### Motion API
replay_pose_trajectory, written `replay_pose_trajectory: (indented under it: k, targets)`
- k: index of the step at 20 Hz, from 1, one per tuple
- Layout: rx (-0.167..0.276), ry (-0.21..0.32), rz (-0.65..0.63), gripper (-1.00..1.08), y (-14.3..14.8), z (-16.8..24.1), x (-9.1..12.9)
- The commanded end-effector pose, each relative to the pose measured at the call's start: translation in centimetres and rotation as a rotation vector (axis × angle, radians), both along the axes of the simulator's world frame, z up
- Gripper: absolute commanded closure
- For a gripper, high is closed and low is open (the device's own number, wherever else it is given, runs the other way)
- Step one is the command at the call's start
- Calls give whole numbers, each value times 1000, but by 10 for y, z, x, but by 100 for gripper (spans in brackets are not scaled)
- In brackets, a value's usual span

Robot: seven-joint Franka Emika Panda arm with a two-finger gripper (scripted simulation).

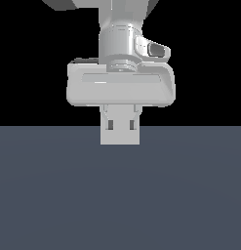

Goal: Plug the charger into the wall socket.

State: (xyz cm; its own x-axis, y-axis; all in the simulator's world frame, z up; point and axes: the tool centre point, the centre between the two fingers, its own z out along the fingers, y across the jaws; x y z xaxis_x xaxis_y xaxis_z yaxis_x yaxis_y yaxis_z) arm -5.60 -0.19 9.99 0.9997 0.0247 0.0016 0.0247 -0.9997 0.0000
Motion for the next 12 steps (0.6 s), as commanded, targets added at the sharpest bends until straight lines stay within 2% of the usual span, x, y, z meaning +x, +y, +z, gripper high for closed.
replay_pose_trajectory:
  k: [1,6,12]
  targets:
    - [0,0,0,108,0,0,1]
    - [0,0,0,108,0,0,11]
    - [0,0,0,108,1,0,33]
